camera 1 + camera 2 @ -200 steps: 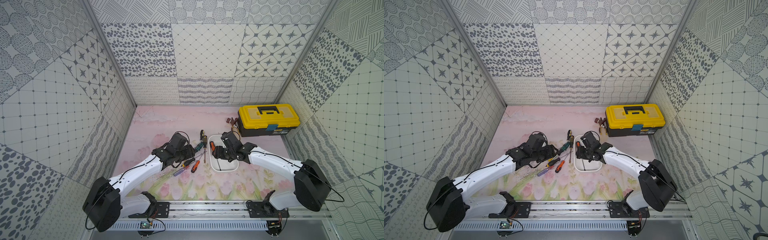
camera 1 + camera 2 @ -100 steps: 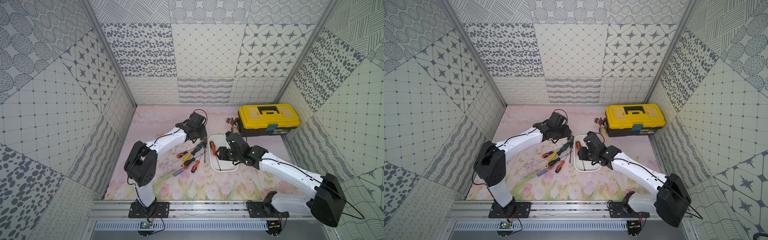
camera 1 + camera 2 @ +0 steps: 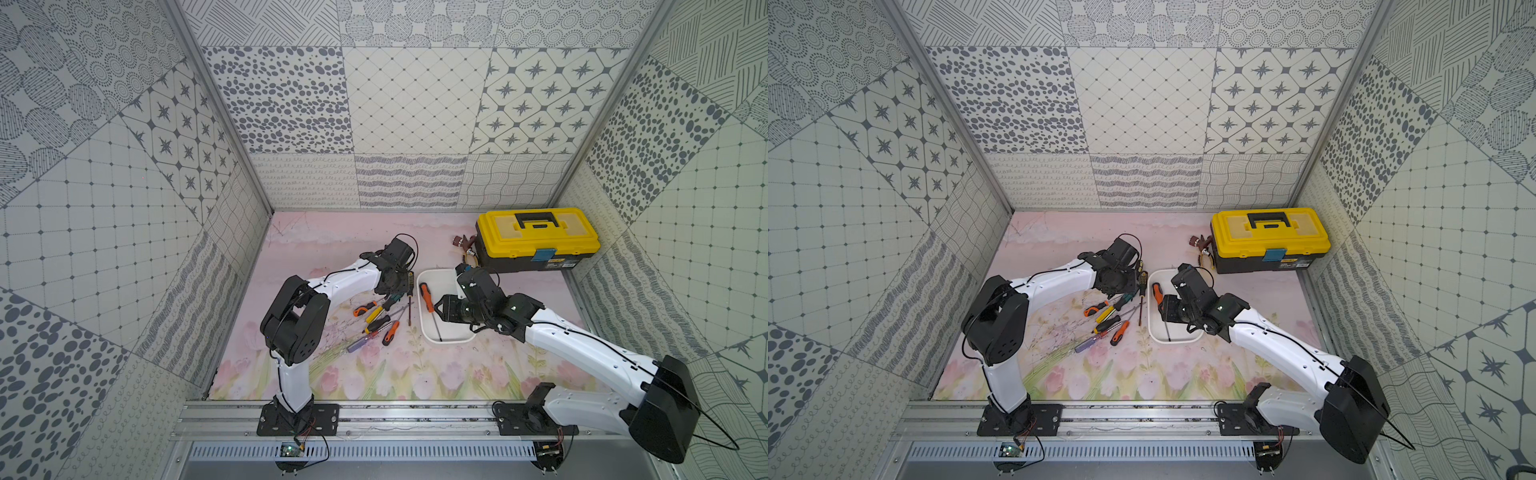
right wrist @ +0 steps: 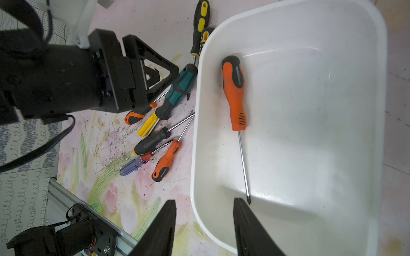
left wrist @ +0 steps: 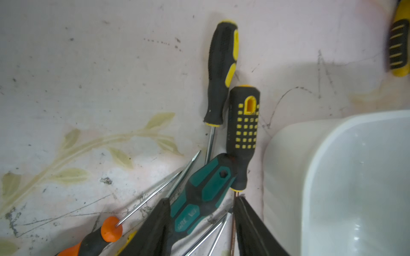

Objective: Put the screwdriver on the desktop into the storage box
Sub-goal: Pick up the screwdriver from the center of the board.

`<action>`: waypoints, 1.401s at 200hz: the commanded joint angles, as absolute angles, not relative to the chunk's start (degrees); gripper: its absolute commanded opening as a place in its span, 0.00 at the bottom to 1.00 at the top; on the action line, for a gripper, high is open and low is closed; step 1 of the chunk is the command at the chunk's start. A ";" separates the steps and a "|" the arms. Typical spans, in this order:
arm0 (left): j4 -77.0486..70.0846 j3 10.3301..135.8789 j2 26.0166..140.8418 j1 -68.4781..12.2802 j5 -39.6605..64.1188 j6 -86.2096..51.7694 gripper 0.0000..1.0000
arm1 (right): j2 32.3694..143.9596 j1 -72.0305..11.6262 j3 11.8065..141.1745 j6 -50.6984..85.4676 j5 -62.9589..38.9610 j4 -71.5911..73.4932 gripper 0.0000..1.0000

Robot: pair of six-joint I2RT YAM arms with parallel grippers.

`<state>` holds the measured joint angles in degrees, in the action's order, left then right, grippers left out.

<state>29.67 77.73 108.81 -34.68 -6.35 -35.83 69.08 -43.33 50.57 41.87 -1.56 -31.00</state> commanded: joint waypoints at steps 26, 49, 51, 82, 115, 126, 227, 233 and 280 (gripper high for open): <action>30.64 76.82 110.81 -35.76 -6.05 -34.50 0.53 | 68.02 -43.59 50.24 42.96 -1.94 -29.53 0.48; 30.84 77.21 112.15 -35.97 -7.02 -34.49 0.54 | 67.67 -43.51 49.53 43.20 -1.80 -29.47 0.48; 30.85 77.18 112.37 -36.02 -7.21 -34.46 0.54 | 67.74 -43.57 49.49 43.21 -1.88 -29.45 0.48; 31.83 78.10 114.17 -36.14 -9.67 -35.04 0.47 | 67.95 -43.59 49.23 43.16 -2.37 -28.86 0.47; 32.10 76.83 113.76 -36.71 -11.22 -34.88 0.43 | 67.86 -43.59 49.27 42.97 -2.64 -28.64 0.47; 32.21 76.41 113.51 -36.83 -11.80 -34.99 0.39 | 67.96 -43.61 49.16 42.98 -2.59 -28.57 0.47; 34.40 76.18 103.61 -37.00 -16.30 -34.89 0.00 | 66.16 -44.23 48.33 42.65 -4.01 -26.82 0.46; 34.69 76.20 102.05 -36.97 -16.30 -34.96 0.00 | 65.83 -44.36 48.21 42.63 -4.39 -26.29 0.46; 31.11 69.89 83.22 -36.64 -9.98 -39.22 0.00 | 62.25 -44.72 45.41 43.27 -14.27 -15.71 0.52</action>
